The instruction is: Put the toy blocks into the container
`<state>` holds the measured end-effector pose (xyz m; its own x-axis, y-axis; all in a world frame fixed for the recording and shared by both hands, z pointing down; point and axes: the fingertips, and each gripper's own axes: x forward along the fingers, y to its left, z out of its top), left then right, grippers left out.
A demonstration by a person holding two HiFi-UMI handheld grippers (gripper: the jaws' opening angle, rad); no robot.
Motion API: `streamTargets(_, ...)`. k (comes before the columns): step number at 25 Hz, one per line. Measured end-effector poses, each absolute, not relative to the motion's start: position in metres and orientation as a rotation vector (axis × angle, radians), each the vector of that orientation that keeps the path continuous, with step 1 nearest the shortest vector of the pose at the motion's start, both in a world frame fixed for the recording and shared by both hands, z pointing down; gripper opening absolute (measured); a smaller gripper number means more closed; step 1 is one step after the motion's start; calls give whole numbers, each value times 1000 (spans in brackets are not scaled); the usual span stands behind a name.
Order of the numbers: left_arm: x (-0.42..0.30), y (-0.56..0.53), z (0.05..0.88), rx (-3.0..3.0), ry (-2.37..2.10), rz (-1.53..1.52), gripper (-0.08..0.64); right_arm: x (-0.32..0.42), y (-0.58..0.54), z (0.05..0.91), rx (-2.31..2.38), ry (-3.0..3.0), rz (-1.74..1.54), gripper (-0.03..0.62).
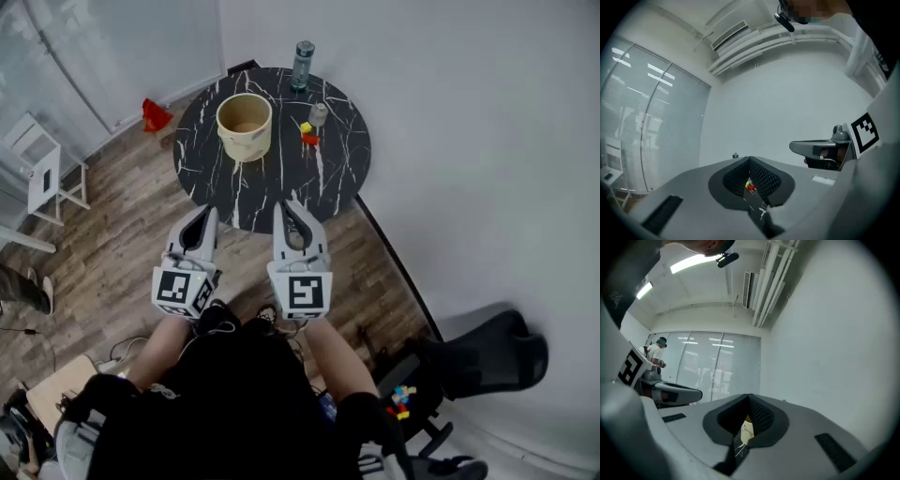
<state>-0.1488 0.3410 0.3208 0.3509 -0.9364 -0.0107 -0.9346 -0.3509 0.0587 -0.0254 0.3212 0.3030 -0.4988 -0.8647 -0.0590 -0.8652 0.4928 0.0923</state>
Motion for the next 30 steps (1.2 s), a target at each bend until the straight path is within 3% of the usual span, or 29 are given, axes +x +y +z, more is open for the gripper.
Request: streamTargets(30, -217, 132, 325, 2735, -1385, -60, -2, -122, 141, 314, -1817, 2679, 215, -3)
